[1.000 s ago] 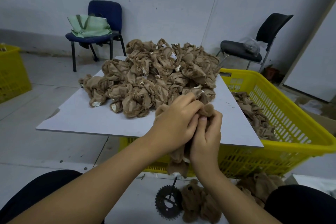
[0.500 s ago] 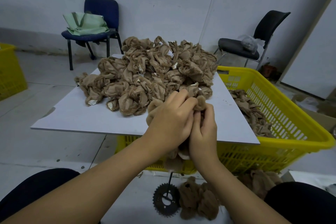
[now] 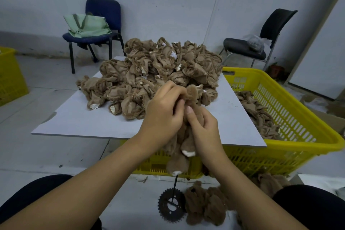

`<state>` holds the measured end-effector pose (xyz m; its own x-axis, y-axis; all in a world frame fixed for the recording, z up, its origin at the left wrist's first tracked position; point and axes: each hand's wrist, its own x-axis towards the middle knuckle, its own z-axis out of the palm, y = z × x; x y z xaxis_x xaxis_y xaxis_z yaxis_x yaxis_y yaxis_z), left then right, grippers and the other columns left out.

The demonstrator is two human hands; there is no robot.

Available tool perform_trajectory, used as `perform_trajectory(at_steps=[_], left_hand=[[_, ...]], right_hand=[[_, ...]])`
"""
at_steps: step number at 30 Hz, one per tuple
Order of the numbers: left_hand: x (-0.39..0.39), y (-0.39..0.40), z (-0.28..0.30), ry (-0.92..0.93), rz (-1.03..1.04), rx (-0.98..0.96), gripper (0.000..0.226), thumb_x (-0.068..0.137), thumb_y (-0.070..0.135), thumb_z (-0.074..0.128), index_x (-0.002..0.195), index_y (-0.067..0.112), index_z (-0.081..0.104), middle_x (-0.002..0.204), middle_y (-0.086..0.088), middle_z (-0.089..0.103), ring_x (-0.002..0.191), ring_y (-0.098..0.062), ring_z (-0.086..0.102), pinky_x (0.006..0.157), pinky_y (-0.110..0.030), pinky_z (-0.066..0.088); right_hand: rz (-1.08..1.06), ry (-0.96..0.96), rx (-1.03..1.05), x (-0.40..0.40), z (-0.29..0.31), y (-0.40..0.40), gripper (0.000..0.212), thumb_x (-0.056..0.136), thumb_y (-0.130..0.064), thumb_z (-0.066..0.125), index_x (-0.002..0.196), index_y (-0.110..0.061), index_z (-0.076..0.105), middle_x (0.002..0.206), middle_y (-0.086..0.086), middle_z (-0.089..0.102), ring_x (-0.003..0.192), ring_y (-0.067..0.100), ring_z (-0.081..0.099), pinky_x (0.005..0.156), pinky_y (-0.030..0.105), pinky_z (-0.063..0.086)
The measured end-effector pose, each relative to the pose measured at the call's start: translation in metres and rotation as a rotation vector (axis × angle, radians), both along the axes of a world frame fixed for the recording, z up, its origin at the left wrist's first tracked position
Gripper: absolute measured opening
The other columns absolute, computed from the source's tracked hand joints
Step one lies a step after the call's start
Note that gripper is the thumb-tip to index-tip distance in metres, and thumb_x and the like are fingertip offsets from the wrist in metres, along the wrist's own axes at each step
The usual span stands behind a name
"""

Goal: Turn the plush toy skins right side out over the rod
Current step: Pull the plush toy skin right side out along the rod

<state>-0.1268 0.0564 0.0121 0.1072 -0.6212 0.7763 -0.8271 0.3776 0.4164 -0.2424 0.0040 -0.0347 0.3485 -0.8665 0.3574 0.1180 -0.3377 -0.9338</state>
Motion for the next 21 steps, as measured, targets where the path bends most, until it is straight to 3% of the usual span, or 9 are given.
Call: perform_trajectory(at_steps=[4, 7, 11, 13, 15, 17, 21], left_hand=[[-0.003, 0.003, 0.001, -0.061, -0.004, -0.129, 0.011, 0.093, -0.011, 0.057, 0.098, -0.005, 0.066, 0.094, -0.016, 0.058, 0.086, -0.03, 0.057, 0.073, -0.044, 0.048], [-0.003, 0.003, 0.0, -0.109, 0.029, -0.233, 0.011, 0.093, -0.011, 0.058, 0.099, -0.008, 0.067, 0.095, -0.02, 0.06, 0.086, -0.033, 0.058, 0.074, -0.042, 0.048], [0.002, -0.002, -0.001, -0.06, 0.042, -0.217, 0.012, 0.092, -0.013, 0.057, 0.097, -0.006, 0.066, 0.095, -0.018, 0.059, 0.087, -0.029, 0.058, 0.075, -0.04, 0.049], [0.005, -0.004, -0.003, 0.031, 0.064, -0.171, 0.014, 0.091, -0.014, 0.057, 0.096, -0.003, 0.066, 0.096, -0.015, 0.06, 0.089, -0.021, 0.057, 0.078, -0.029, 0.049], [0.009, -0.006, -0.004, 0.125, 0.093, -0.093, 0.015, 0.091, -0.012, 0.058, 0.096, 0.001, 0.066, 0.097, -0.012, 0.06, 0.09, -0.008, 0.054, 0.08, -0.013, 0.044], [0.014, -0.009, -0.006, 0.162, 0.107, -0.035, 0.014, 0.092, -0.008, 0.059, 0.096, 0.004, 0.065, 0.099, -0.008, 0.059, 0.087, -0.001, 0.05, 0.08, -0.006, 0.04], [0.022, -0.014, -0.006, 0.261, 0.177, 0.045, 0.006, 0.096, 0.018, 0.064, 0.1, 0.019, 0.059, 0.102, 0.004, 0.052, 0.089, -0.001, 0.053, 0.074, -0.013, 0.043]], right_hand=[[0.057, -0.092, -0.077, -0.005, 0.012, -0.005, 0.013, 0.101, -0.016, 0.056, 0.097, -0.013, 0.068, 0.079, -0.009, 0.071, 0.076, 0.002, 0.067, 0.063, 0.013, 0.05], [0.09, -0.058, -0.086, -0.008, 0.023, -0.009, 0.012, 0.1, -0.017, 0.058, 0.099, -0.012, 0.069, 0.083, -0.003, 0.071, 0.08, 0.008, 0.068, 0.067, 0.018, 0.053], [0.244, 0.098, 0.182, -0.015, 0.035, -0.021, 0.025, 0.095, -0.027, 0.065, 0.111, -0.009, 0.069, 0.099, 0.007, 0.076, 0.094, 0.018, 0.073, 0.078, 0.028, 0.059], [0.33, 0.14, 0.323, -0.019, 0.036, -0.026, 0.035, 0.091, -0.032, 0.069, 0.115, -0.007, 0.069, 0.104, 0.012, 0.076, 0.098, 0.025, 0.073, 0.082, 0.034, 0.06], [0.371, 0.103, 0.424, -0.022, 0.034, -0.028, 0.036, 0.087, -0.031, 0.073, 0.11, -0.003, 0.07, 0.104, 0.016, 0.076, 0.096, 0.028, 0.074, 0.075, 0.032, 0.061], [0.375, 0.037, 0.485, -0.021, 0.031, -0.029, 0.03, 0.085, -0.025, 0.075, 0.105, -0.003, 0.073, 0.104, 0.019, 0.075, 0.095, 0.031, 0.074, 0.071, 0.031, 0.06], [0.362, -0.067, 0.592, -0.015, 0.027, -0.03, 0.028, 0.087, -0.022, 0.073, 0.108, -0.004, 0.075, 0.111, 0.021, 0.073, 0.101, 0.035, 0.072, 0.074, 0.035, 0.06]])
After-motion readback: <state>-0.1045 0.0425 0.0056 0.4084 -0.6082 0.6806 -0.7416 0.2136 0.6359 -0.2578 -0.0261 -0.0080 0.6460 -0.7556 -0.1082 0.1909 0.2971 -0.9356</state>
